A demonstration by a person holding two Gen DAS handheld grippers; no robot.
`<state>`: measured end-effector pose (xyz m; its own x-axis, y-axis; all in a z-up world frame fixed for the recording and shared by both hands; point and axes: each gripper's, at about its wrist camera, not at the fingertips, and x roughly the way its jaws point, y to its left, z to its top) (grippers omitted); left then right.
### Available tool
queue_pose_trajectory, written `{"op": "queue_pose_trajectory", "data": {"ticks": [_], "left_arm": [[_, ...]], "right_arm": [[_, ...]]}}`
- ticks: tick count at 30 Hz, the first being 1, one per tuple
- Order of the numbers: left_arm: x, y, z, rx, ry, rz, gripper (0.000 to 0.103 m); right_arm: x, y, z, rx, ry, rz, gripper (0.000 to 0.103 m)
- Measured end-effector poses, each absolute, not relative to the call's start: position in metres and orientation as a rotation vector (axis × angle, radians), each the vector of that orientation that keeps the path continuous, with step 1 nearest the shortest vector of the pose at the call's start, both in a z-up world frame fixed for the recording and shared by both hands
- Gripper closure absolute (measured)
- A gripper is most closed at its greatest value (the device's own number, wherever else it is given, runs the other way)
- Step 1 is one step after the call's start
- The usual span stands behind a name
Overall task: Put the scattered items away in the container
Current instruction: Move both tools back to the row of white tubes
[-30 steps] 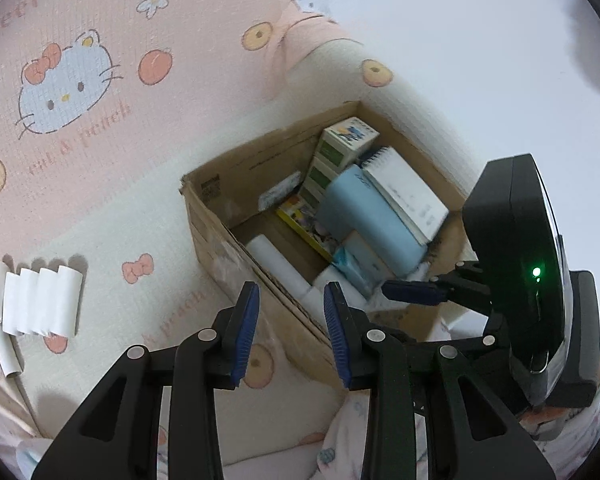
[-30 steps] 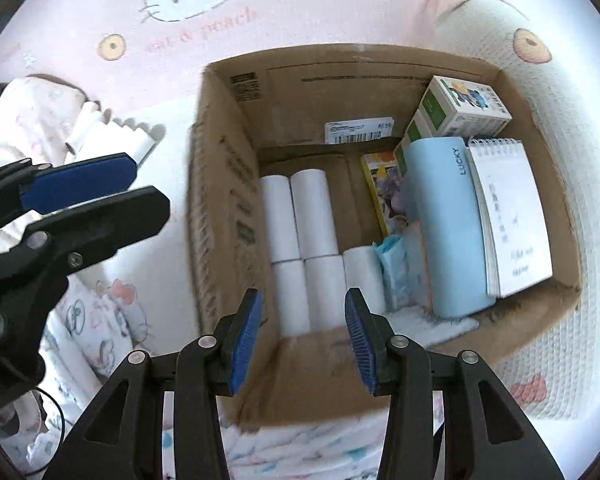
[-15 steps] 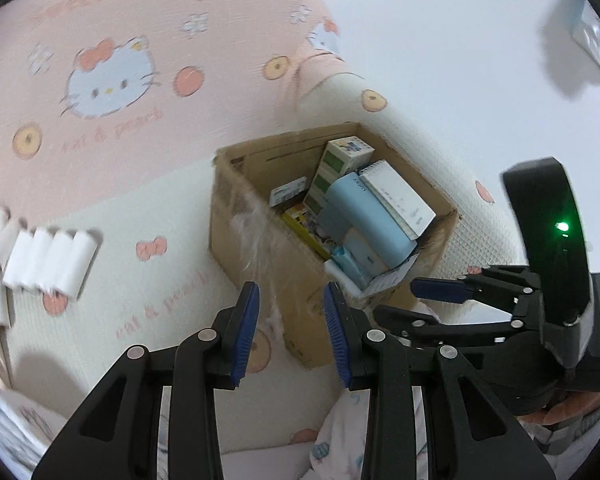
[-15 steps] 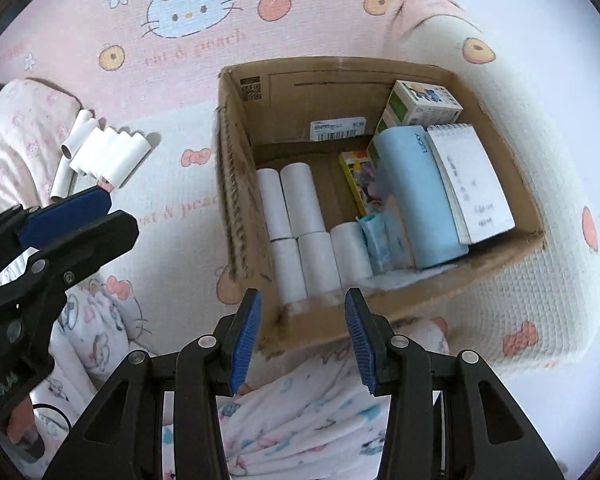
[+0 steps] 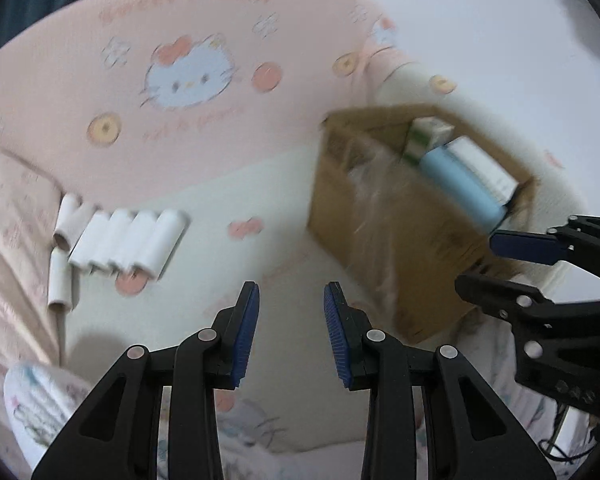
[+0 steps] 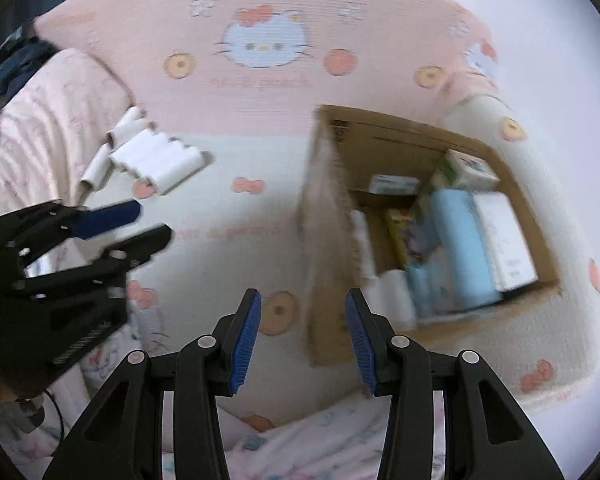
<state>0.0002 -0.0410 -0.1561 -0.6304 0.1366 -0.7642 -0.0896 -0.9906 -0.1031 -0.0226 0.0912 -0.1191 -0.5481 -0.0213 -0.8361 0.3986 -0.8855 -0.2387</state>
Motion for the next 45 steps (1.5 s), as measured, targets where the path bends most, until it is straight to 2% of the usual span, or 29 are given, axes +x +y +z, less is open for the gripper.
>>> {"op": "queue_pose_trajectory", "data": {"ticks": [4, 12, 15, 20, 23, 25, 30, 32, 35, 37, 45], "left_arm": [[0.0, -0.07, -0.164, -1.331, -0.192, 2.7, 0.066], [0.003, -0.134, -0.182, -1.361, -0.398, 2.792, 0.066], [0.002, -0.159, -0.192, -1.392, -0.53, 2.797, 0.066], [-0.004, -0.197, -0.206, -1.358, -0.805, 2.787, 0.066], [-0.015, -0.218, -0.214, -1.364, -0.894, 2.8, 0.066], [-0.03, -0.228, -0.222, -1.406, -0.881, 2.763, 0.066], [-0.059, -0.234, -0.231, -1.384, -0.684, 2.742, 0.066], [-0.073, -0.243, -0.241, -1.345, -0.763, 2.629, 0.066], [-0.089, -0.262, -0.264, -1.343, -0.993, 2.469, 0.066], [-0.094, -0.271, -0.269, -1.321, -1.059, 2.465, 0.066], [-0.115, -0.275, -0.281, -1.368, -1.035, 2.548, 0.066]], "right_arm": [[-0.028, 0.069, -0.132, 1.375, 0.518, -2.435, 0.062], [-0.036, 0.028, -0.136, 1.223, 0.535, -2.466, 0.06], [-0.042, 0.017, -0.139, 1.183, 0.546, -2.496, 0.052], [-0.061, 0.001, -0.148, 1.206, 0.524, -2.5, 0.052], [-0.075, -0.008, -0.157, 1.244, 0.49, -2.495, 0.052], [-0.085, -0.012, -0.163, 1.287, 0.461, -2.47, 0.052], [-0.106, -0.023, -0.171, 1.342, 0.378, -2.457, 0.052], [-0.114, -0.027, -0.174, 1.355, 0.366, -2.459, 0.052], [-0.122, -0.031, -0.178, 1.357, 0.373, -2.466, 0.052], [-0.126, -0.033, -0.181, 1.356, 0.395, -2.473, 0.052], [-0.158, -0.043, -0.211, 1.455, 0.302, -2.426, 0.052]]}}
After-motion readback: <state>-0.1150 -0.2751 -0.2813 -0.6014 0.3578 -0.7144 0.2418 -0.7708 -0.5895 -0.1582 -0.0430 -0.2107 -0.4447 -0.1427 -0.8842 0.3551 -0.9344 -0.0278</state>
